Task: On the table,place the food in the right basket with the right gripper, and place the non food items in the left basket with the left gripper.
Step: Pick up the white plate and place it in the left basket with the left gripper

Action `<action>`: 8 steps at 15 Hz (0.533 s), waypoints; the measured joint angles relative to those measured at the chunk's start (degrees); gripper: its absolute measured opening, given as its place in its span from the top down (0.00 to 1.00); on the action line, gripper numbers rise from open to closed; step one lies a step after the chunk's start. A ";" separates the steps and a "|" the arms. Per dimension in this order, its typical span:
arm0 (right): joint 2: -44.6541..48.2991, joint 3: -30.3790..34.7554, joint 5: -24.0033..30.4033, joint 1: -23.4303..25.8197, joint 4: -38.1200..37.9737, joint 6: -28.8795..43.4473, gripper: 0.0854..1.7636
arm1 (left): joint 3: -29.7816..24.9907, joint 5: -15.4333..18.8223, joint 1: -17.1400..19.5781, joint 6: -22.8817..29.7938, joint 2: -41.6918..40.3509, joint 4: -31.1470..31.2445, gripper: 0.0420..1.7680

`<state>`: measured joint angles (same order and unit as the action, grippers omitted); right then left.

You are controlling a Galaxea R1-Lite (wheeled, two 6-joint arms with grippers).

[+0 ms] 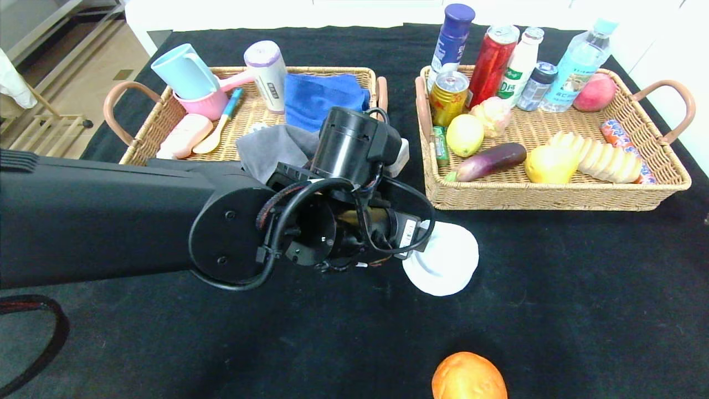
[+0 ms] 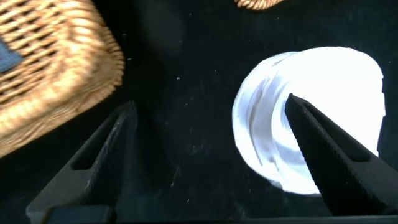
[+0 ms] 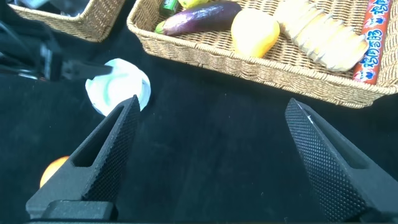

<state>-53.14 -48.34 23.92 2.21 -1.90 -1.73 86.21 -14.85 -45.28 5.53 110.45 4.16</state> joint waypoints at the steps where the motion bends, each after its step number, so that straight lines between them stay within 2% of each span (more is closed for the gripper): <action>1: 0.05 0.00 0.02 0.00 0.04 0.00 0.03 | 0.39 -0.04 -0.11 -0.02 0.66 0.00 0.03; 8: 0.11 0.38 0.02 -1.08 0.06 0.00 0.03 | 0.55 -1.19 -0.59 -0.05 1.73 0.11 0.03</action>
<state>-53.03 -47.96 23.94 1.12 -1.84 -1.73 86.76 -16.04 -45.86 5.49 112.18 4.27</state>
